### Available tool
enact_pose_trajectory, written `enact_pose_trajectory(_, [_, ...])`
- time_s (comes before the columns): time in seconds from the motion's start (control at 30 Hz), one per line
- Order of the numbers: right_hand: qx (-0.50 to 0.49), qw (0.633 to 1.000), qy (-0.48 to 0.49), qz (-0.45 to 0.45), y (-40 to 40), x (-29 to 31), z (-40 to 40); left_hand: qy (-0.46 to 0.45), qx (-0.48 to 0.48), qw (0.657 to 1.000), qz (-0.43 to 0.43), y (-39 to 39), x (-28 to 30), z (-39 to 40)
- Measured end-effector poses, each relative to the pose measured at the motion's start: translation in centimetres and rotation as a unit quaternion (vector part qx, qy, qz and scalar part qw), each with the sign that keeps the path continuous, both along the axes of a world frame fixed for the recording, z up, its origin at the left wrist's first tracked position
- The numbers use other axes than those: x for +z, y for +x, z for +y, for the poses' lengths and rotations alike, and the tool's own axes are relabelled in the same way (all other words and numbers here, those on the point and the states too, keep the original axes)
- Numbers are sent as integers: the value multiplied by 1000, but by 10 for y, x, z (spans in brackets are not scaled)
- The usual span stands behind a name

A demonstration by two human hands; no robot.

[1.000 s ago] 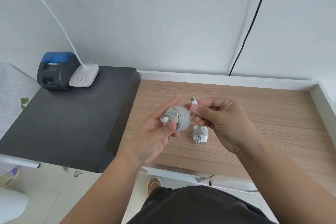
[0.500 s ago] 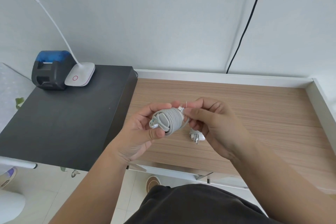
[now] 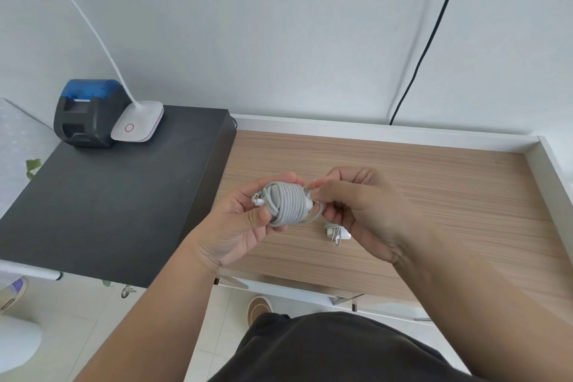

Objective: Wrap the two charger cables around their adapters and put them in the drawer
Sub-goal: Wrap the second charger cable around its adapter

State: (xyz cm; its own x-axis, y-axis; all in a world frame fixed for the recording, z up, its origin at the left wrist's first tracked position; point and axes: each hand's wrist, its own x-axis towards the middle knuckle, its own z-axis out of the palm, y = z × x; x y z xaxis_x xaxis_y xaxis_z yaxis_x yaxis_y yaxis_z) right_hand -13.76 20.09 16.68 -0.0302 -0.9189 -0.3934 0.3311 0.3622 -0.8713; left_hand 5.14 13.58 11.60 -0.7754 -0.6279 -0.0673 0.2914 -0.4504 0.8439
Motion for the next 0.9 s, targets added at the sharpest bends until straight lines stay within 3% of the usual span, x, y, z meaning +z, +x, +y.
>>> enact_pose_trajectory(0.33, [83, 993, -42, 78, -15, -6, -3, -13, 34, 999, -7, 0, -2, 2])
enact_pose_trajectory(0.63, [10, 966, -120, 229, -10, -12, 0, 34, 101, 994, -9, -18, -5, 12])
enact_pose_trajectory(0.9, [4, 966, -113, 232, -15, -14, 4, -31, 142, 988, -60, -29, 0, 24])
